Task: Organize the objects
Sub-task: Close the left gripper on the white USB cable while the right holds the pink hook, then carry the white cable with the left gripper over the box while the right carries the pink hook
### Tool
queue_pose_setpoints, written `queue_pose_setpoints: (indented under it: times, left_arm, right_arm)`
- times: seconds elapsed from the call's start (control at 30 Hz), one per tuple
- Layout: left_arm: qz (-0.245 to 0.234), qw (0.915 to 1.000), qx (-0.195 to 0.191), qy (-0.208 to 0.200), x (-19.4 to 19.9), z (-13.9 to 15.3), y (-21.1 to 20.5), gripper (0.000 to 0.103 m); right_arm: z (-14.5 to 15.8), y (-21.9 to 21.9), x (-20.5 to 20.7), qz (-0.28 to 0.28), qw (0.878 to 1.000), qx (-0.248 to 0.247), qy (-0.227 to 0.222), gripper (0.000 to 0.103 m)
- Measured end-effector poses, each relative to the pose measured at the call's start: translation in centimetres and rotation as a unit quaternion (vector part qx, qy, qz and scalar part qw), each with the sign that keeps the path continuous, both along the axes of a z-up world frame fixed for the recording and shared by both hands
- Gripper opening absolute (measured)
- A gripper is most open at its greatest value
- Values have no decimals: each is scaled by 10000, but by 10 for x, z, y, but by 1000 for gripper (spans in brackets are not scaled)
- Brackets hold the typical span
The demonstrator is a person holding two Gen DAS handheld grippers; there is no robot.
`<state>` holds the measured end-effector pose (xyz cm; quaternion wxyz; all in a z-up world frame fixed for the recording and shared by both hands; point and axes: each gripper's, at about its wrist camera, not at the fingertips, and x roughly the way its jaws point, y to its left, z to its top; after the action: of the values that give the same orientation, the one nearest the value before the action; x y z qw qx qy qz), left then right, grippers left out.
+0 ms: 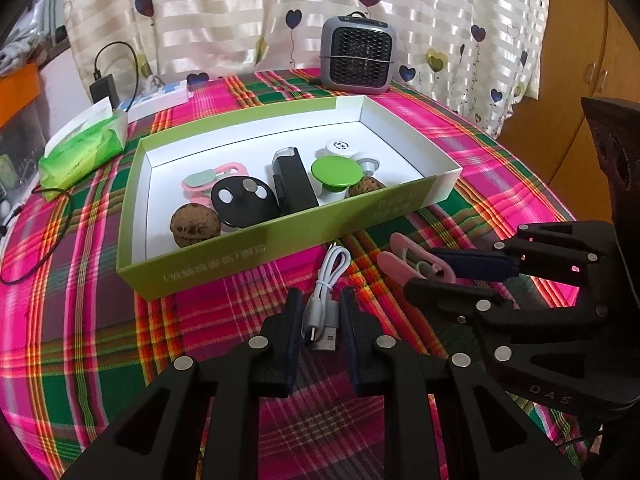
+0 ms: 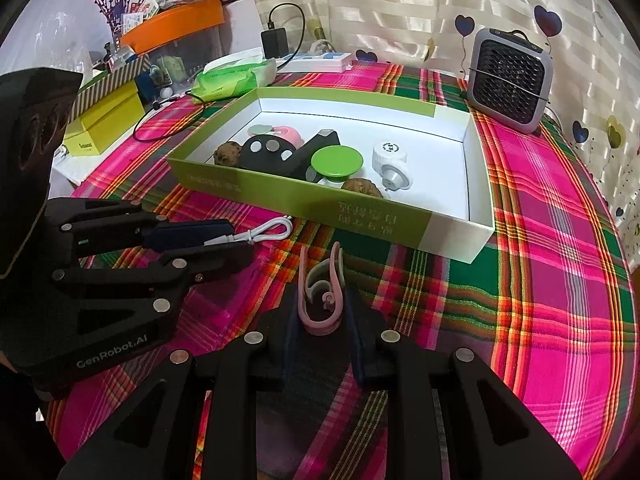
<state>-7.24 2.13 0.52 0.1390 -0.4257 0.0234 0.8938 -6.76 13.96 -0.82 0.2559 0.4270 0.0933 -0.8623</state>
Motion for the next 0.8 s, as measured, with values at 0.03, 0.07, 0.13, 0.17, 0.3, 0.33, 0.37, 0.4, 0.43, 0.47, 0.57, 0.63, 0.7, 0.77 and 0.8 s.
queue_pose_setpoints:
  times: [0.03, 0.07, 0.13, 0.17, 0.3, 0.33, 0.37, 0.4, 0.43, 0.47, 0.57, 0.63, 0.7, 0.77, 0.8]
  left_arm:
    - [14, 10000, 10, 0, 1, 0, 0, 17]
    - [21, 10000, 16, 1, 2, 0, -1, 17]
    - [35, 10000, 37, 0, 3, 0, -1, 17]
    - [42, 10000, 46, -3, 3, -1, -2, 17]
    - [58, 10000, 63, 3, 4, 0, -2, 17]
    - [66, 9999, 76, 4, 5, 0, -3, 17]
    - [75, 9999, 90, 4, 5, 0, -3, 17]
    - [82, 9999, 103, 5, 6, 0, -3, 17]
    - [87, 9999, 118, 4, 7, 0, -4, 17]
    - [95, 9999, 127, 2, 7, 0, -4, 17]
    - [130, 9998, 170, 16, 9, 1, -5, 17]
    - [162, 9997, 199, 22, 10, 1, -6, 17]
    - [192, 9995, 238, 30, 12, 2, -7, 17]
    - [219, 9993, 282, 54, 14, 4, -7, 17]
    - [229, 9993, 301, 65, 15, 4, -8, 17]
  right_arm:
    - [0, -1, 0, 16, 10000, 28, 9, 23]
    - [0, -2, 0, 31, 10000, 47, 15, 24]
    - [0, -3, -1, 42, 10000, 57, 19, 24]
    - [0, -3, -2, 41, 10000, 56, 20, 24]
    - [0, -2, -2, 68, 10000, 40, 31, 24]
    - [0, -2, -2, 70, 10000, 20, 32, 24]
    - [0, -1, -2, 67, 10000, 4, 30, 24]
    - [0, -1, -2, 63, 10000, -18, 32, 24]
    - [0, 0, -2, 60, 10000, -28, 35, 23]
    - [0, 0, -2, 58, 10000, -39, 38, 23]
    - [1, 2, 0, 35, 9999, -90, 60, 23]
    - [2, 4, 2, 26, 9999, -123, 84, 23]
    - [4, 4, 4, 40, 9998, -145, 104, 23]
    - [6, 3, 7, 62, 9997, -172, 130, 23]
    - [7, 2, 8, 75, 9997, -197, 152, 23]
